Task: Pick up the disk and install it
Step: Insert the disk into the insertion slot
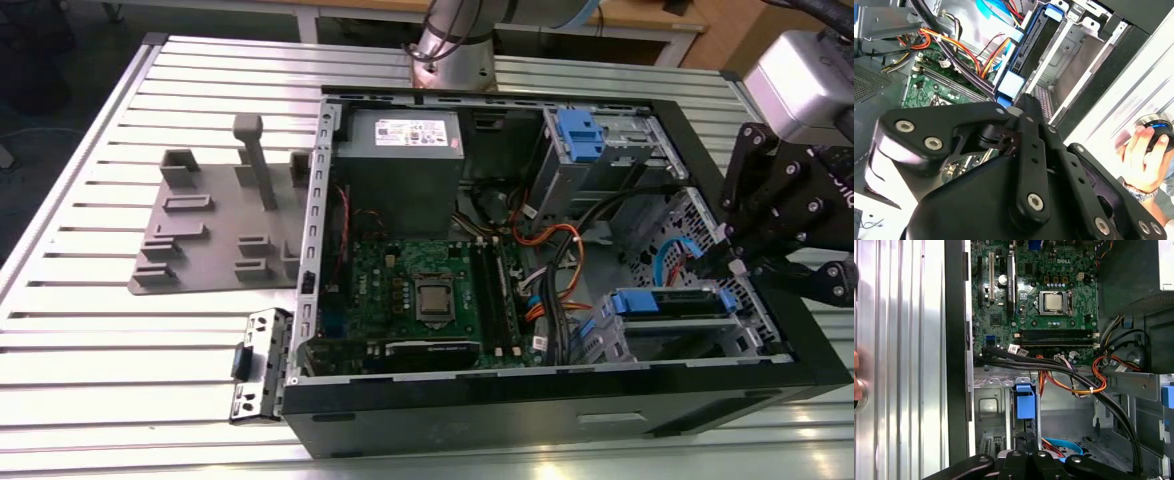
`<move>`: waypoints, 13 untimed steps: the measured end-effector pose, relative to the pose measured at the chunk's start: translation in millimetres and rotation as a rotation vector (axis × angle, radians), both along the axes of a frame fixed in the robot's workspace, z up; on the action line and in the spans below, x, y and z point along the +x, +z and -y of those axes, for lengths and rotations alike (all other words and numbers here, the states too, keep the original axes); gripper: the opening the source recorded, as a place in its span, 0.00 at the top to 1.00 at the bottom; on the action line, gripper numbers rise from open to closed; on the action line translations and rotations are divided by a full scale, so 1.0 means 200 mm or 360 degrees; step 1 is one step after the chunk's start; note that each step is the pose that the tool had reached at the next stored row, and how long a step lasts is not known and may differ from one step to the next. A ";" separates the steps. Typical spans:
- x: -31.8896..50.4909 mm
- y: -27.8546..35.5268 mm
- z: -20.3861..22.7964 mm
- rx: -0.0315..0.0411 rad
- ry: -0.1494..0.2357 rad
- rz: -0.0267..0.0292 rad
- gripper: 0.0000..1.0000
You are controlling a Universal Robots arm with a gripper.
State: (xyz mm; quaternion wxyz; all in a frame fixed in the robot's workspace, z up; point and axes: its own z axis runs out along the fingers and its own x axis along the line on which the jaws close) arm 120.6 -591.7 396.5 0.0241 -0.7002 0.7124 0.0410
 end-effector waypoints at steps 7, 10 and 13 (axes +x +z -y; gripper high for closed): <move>0.000 0.000 0.000 0.0000 0.0000 0.00000 0.90; 0.000 0.000 0.000 0.0000 0.0000 0.00001 0.90; 0.014 -0.011 0.000 0.0000 0.0000 -0.00007 0.90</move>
